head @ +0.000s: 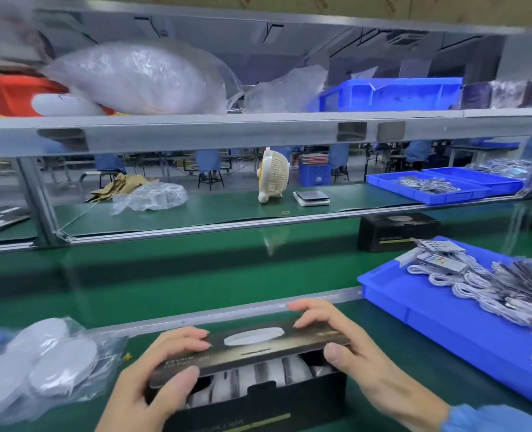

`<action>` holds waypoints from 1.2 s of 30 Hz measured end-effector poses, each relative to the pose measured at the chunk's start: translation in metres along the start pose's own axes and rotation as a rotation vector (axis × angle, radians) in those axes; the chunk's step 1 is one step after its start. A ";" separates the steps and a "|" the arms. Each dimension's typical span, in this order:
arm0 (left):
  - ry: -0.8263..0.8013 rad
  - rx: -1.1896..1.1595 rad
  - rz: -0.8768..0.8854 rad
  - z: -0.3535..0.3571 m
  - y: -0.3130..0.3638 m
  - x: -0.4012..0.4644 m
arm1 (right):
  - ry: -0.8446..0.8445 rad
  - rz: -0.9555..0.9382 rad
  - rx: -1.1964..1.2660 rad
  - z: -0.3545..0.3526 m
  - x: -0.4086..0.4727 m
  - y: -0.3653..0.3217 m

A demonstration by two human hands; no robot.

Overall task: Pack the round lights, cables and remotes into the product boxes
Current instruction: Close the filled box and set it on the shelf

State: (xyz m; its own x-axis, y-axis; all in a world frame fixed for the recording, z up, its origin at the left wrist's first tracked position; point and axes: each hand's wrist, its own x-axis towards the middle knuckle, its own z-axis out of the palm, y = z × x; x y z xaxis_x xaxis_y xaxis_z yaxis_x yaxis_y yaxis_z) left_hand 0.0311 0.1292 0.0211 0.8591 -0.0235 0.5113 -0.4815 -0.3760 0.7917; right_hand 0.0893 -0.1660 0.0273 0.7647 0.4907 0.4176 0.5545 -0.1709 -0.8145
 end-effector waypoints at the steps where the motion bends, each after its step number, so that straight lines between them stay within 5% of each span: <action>1: 0.048 0.023 -0.018 0.006 0.003 0.000 | 0.020 -0.002 0.024 0.000 0.002 -0.002; 5: 0.067 0.095 0.018 0.004 0.003 -0.002 | 0.047 -0.023 0.048 0.005 0.003 0.002; 11: -0.065 0.377 0.399 0.001 -0.012 -0.014 | -0.066 -0.109 -0.269 -0.001 -0.020 0.008; 15: 0.005 0.444 0.482 0.006 -0.014 -0.013 | 0.107 -0.438 -0.683 0.003 -0.018 0.004; 19: 0.021 0.438 0.475 0.008 -0.014 -0.014 | 0.161 -0.767 -0.802 0.031 0.004 -0.005; 31: 0.040 0.419 0.439 0.008 -0.009 -0.015 | 0.054 -0.892 -0.804 0.038 0.015 -0.015; 36: 0.018 0.433 0.424 0.008 -0.012 -0.017 | -0.025 -0.502 -0.605 0.034 0.015 -0.028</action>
State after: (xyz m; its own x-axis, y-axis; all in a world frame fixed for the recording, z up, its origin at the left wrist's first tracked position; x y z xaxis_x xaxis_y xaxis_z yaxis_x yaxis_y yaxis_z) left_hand 0.0234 0.1264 0.0005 0.6025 -0.2393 0.7614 -0.6636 -0.6802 0.3113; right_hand 0.0745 -0.1245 0.0424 0.3719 0.6499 0.6629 0.9196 -0.3556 -0.1673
